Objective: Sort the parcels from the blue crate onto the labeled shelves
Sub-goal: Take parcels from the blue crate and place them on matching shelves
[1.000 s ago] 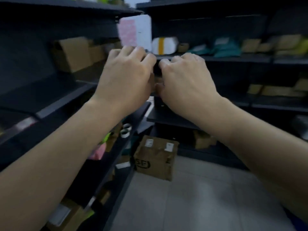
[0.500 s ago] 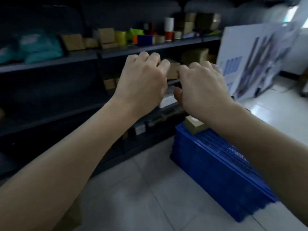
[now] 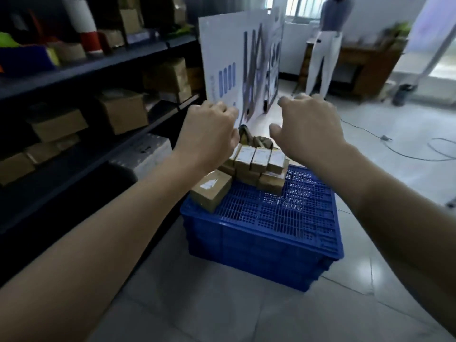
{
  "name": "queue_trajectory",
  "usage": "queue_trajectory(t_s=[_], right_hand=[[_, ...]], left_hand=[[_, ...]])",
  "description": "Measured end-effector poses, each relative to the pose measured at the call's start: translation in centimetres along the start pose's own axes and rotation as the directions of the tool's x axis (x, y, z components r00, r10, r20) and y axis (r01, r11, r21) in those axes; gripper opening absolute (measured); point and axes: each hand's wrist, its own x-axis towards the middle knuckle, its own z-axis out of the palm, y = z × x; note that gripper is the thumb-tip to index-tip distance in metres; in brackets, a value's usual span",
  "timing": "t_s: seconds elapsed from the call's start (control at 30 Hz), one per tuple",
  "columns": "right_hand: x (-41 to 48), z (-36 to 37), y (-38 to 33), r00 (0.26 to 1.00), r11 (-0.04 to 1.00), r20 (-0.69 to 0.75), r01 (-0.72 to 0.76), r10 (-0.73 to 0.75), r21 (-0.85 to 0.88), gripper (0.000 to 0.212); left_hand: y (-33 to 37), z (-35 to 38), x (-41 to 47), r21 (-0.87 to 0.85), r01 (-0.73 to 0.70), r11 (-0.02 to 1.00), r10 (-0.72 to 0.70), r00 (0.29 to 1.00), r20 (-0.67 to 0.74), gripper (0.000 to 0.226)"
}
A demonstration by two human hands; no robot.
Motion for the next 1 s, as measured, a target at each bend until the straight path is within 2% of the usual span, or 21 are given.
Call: queue_trajectory(t_s=[0.17,0.3,0.57,0.7,0.8,0.87,1.0], right_hand=[[4.3,5.5,2.8,0.986,0.988,0.077,-0.153,0.150,0.036,0.046],[7.5,10.7,6.0,0.946,0.962,0.206,-0.267,0.250,0.058,0.051],[15.6,23.9,12.0,0.874,0.934,0.432,-0.318,0.222,0.163,0.054],[19.2,30.8,14.7,0.823,0.914,0.533,-0.351,0.197,0.204,0.049],[20.9,35.7,16.3,0.757,0.887,0.620,-0.412,0.206,0.209,0.045],[21.7,38.6,17.1,0.721,0.871,0.661,-0.444,0.206,0.212,0.041],[23.0,44.4,18.1,0.668,0.805,0.712,-0.534,0.215,0.258,0.043]], left_hand=[[-0.8,6.3,5.7,-0.141,-0.053,0.989,0.061,0.997,0.056,0.030],[-1.0,12.0,9.5,-0.264,-0.020,0.964,0.065,0.985,0.162,0.024],[-1.2,24.8,17.3,-0.335,0.181,0.925,-0.026,0.908,0.419,0.024],[-0.5,31.9,20.5,-0.338,0.366,0.867,-0.116,0.809,0.576,0.029],[0.0,37.3,21.2,-0.335,0.506,0.795,-0.155,0.703,0.695,0.017],[0.0,40.7,21.4,-0.304,0.565,0.767,-0.183,0.646,0.741,0.011],[-0.6,47.3,22.1,-0.270,0.686,0.676,-0.226,0.542,0.810,0.017]])
